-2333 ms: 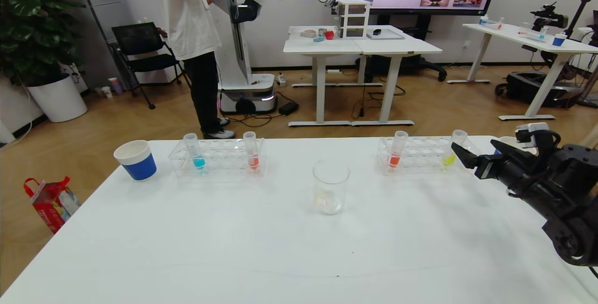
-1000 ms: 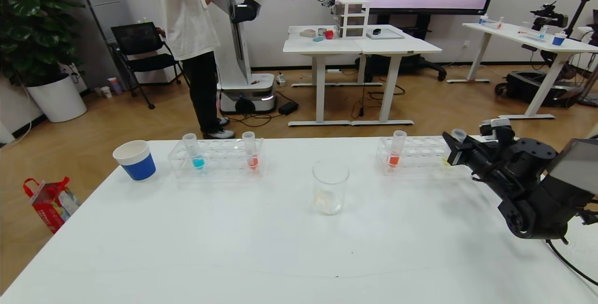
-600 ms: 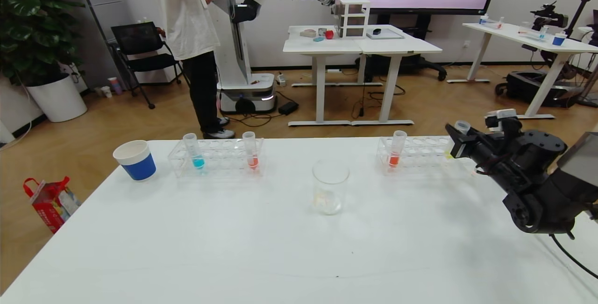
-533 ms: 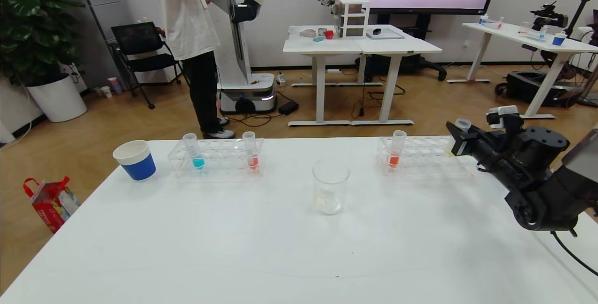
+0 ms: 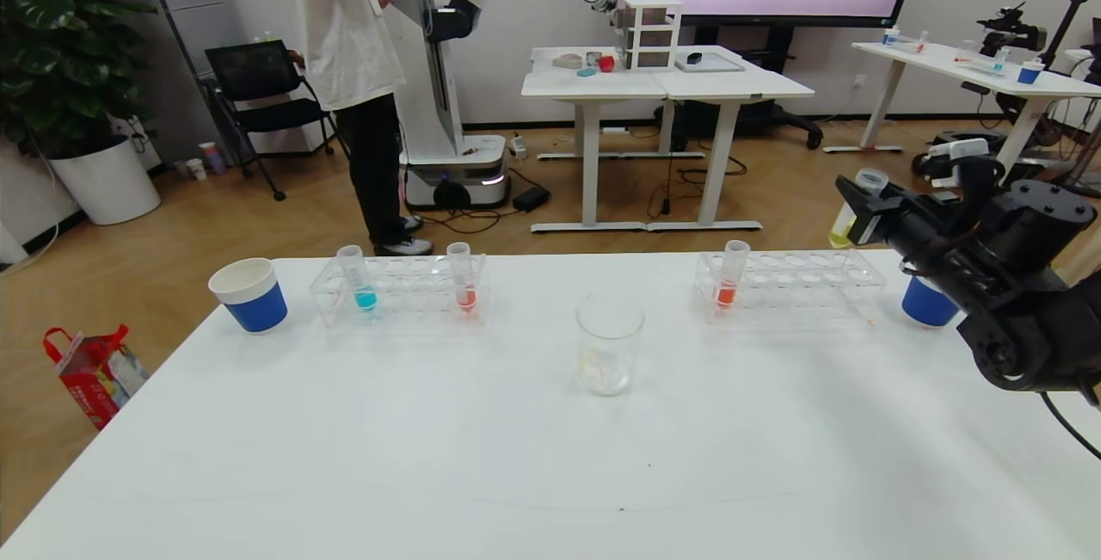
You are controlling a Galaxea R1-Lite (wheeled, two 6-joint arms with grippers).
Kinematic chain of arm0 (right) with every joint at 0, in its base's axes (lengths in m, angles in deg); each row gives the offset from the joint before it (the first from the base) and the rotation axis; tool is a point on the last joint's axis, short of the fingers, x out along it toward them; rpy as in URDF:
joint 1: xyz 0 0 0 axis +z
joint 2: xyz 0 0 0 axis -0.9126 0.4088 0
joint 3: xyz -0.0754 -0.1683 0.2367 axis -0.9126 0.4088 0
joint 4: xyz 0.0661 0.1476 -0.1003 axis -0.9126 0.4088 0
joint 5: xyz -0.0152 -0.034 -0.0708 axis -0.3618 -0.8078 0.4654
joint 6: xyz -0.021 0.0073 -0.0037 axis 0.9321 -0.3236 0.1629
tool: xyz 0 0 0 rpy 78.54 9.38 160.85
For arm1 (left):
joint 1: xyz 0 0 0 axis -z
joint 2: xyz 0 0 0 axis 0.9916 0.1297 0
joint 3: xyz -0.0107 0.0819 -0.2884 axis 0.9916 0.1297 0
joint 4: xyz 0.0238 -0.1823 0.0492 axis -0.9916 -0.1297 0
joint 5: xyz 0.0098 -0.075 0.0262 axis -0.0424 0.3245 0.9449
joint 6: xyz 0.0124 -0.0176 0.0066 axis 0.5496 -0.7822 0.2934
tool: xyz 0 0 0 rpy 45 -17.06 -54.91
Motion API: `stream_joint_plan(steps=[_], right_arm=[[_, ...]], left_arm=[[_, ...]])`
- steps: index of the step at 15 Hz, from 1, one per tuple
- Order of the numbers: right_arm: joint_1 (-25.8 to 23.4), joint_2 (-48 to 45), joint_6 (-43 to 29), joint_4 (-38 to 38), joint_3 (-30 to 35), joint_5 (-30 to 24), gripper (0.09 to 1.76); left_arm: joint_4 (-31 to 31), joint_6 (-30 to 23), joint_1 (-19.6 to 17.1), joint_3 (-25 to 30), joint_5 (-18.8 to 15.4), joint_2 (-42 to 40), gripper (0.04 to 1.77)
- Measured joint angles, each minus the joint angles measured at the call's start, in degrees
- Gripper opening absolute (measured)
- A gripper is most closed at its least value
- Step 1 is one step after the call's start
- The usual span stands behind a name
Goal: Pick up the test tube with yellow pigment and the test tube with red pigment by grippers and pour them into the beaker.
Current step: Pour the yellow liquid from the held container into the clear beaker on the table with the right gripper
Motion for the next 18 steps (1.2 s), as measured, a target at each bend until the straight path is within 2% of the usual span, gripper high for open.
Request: stream_joint_plan(steps=[5, 7, 10, 13, 16, 18], right_arm=[[6.7, -4.5, 1.3, 0.6, 0.7, -0.7, 0.51], [10.9, -6.0, 7.0, 1.0, 0.8, -2.0, 0.51], [16.8, -6.5, 12.0, 1.0, 0.9, -3.0, 0.51], [22.2, -4.6, 18.7, 0.1, 0.4, -2.8, 0.51], [25.3, 0.0, 22.8, -6.2, -1.7, -3.2, 0.51], [26.5, 3.3, 26.4, -9.2, -2.7, -6.1, 0.51]], left_arm=[[0.0, 0.0, 0.0, 0.0, 0.0, 0.0, 1.74], [0.0, 0.0, 0.0, 0.0, 0.0, 0.0, 1.74], [0.0, 0.0, 0.0, 0.0, 0.0, 0.0, 1.74], [0.0, 0.0, 0.0, 0.0, 0.0, 0.0, 1.74], [0.0, 0.0, 0.0, 0.0, 0.0, 0.0, 1.74], [0.0, 0.0, 0.0, 0.0, 0.0, 0.0, 1.74]])
